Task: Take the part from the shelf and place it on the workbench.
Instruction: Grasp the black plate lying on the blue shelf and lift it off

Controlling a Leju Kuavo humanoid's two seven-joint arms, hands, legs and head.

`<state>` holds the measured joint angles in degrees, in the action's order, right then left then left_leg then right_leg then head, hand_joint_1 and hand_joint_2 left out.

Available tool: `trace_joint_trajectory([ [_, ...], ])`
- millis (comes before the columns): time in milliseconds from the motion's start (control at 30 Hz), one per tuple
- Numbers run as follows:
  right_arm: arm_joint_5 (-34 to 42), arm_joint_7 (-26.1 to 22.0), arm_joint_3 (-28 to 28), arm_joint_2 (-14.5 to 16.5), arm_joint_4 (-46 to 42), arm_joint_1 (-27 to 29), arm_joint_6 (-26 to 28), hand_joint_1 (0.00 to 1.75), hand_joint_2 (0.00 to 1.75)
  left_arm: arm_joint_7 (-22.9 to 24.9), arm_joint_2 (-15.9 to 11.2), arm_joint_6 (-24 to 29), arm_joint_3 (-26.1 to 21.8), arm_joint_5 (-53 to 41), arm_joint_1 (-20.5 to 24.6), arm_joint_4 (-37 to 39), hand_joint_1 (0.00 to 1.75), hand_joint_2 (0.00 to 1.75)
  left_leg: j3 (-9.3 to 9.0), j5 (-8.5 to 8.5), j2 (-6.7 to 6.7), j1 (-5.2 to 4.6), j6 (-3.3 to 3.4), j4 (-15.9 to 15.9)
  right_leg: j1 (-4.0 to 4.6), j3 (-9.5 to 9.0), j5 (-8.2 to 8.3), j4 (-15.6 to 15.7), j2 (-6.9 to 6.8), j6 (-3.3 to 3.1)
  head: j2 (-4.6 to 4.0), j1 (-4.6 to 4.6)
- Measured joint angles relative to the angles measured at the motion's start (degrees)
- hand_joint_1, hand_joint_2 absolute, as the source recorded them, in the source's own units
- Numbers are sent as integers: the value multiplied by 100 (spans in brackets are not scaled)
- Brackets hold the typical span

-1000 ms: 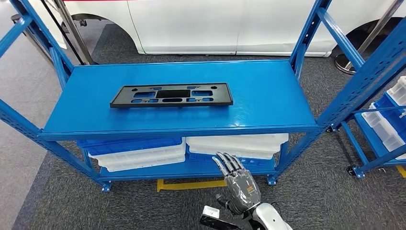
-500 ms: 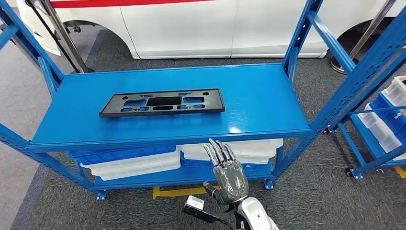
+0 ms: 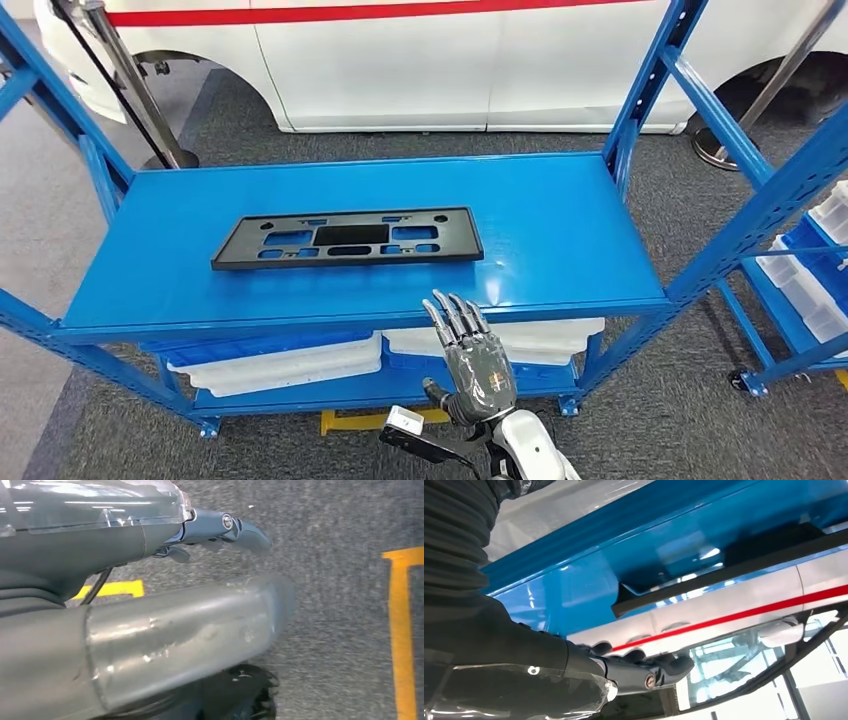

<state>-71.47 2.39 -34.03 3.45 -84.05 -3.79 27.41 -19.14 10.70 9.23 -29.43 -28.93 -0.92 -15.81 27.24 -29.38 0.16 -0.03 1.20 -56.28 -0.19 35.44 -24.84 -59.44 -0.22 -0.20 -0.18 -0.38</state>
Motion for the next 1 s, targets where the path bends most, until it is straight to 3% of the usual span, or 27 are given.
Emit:
trace_joint_trajectory([
  [67,1,-3,2,6,6,-17,-1,0,175,-20,6,-8,-11,-34,16,-4,0,0,-10,-21,10,1,-69,-28,26,-10,-4,38,11,-81,1,4],
  [133,4,-7,3,19,7,-49,-2,0,175,-54,8,-28,-32,-89,35,-6,0,0,78,-34,13,12,-112,-270,13,-84,-1,87,30,-144,1,0],
  [200,12,-13,4,36,7,-106,-10,0,175,-92,9,-55,-72,-169,55,-6,0,0,436,-201,7,29,-157,-888,-3,-166,-30,130,33,-198,1,-3],
  [267,27,-19,4,43,7,-158,-33,0,175,-136,11,-80,-127,-272,63,-6,0,0,898,-513,5,40,-207,-1580,3,-219,-78,135,38,-232,1,-6],
  [300,33,-24,2,44,8,-178,-52,0,175,-160,12,-91,-154,-320,62,-6,0,0,1064,-584,5,46,-223,-1759,6,-249,-106,132,46,-237,1,-6],
  [333,39,-31,-4,44,8,-201,-76,0,175,-185,12,-101,-176,-362,61,-6,0,0,1138,-522,6,48,-225,-1744,8,-283,-136,127,57,-235,1,-6],
  [367,45,-38,-11,49,8,-229,-103,0,175,-211,12,-111,-200,-396,63,-6,0,0,1113,-321,5,49,-218,-1524,9,-323,-168,122,70,-229,1,-6],
  [433,67,-48,-37,79,10,-322,-182,0,175,-266,10,-139,-252,-463,76,-6,0,0,882,222,5,43,-175,-756,11,-400,-229,107,88,-206,1,-5],
  [500,142,-44,-103,144,33,-510,-346,0,175,-325,7,-183,-298,-552,105,-6,0,0,723,423,3,19,-123,-241,20,-409,-270,86,104,-163,1,-6],
  [600,412,-17,-334,360,210,-999,-663,0,175,-420,3,-304,-354,-744,156,-6,0,0,695,476,4,16,-50,-132,35,-376,-309,68,121,-80,1,-8],
  [667,578,23,-535,531,403,-1344,-734,0,175,-467,7,-365,-395,-858,200,-6,0,0,672,518,16,46,3,-72,36,-290,-455,-131,102,-33,1,-7],
  [767,736,52,-855,705,713,-1706,-746,0,175,-497,8,-404,-433,-969,242,-6,0,0,657,514,20,50,51,-48,13,230,-938,-1144,79,23,1,-6],
  [800,784,55,-954,744,820,-1775,-745,0,175,-499,7,-415,-443,-994,244,-6,0,0,654,503,20,49,54,-52,0,397,-1004,-1426,76,38,1,-5],
  [833,834,56,-1043,779,926,-1832,-740,0,175,-502,6,-430,-452,-1013,245,-6,0,0,649,488,18,50,49,-60,-14,479,-954,-1519,71,50,1,-5],
  [867,886,56,-1120,818,1030,-1886,-729,0,175,-506,5,-447,-460,-1036,247,-6,0,0,640,470,14,52,38,-73,-30,449,-789,-1385,63,57,1,-4],
  [933,1006,57,-1250,902,1232,-2005,-674,0,175,-514,7,-486,-472,-1076,256,-6,0,0,619,419,8,55,0,-115,-53,162,-349,-683,37,52,1,-4],
  [1000,1141,62,-1351,991,1455,-2137,-584,0,175,-517,6,-521,-500,-1125,281,-6,0,0,633,378,6,39,-54,-171,-42,-55,-152,-142,24,21,1,-7],
])
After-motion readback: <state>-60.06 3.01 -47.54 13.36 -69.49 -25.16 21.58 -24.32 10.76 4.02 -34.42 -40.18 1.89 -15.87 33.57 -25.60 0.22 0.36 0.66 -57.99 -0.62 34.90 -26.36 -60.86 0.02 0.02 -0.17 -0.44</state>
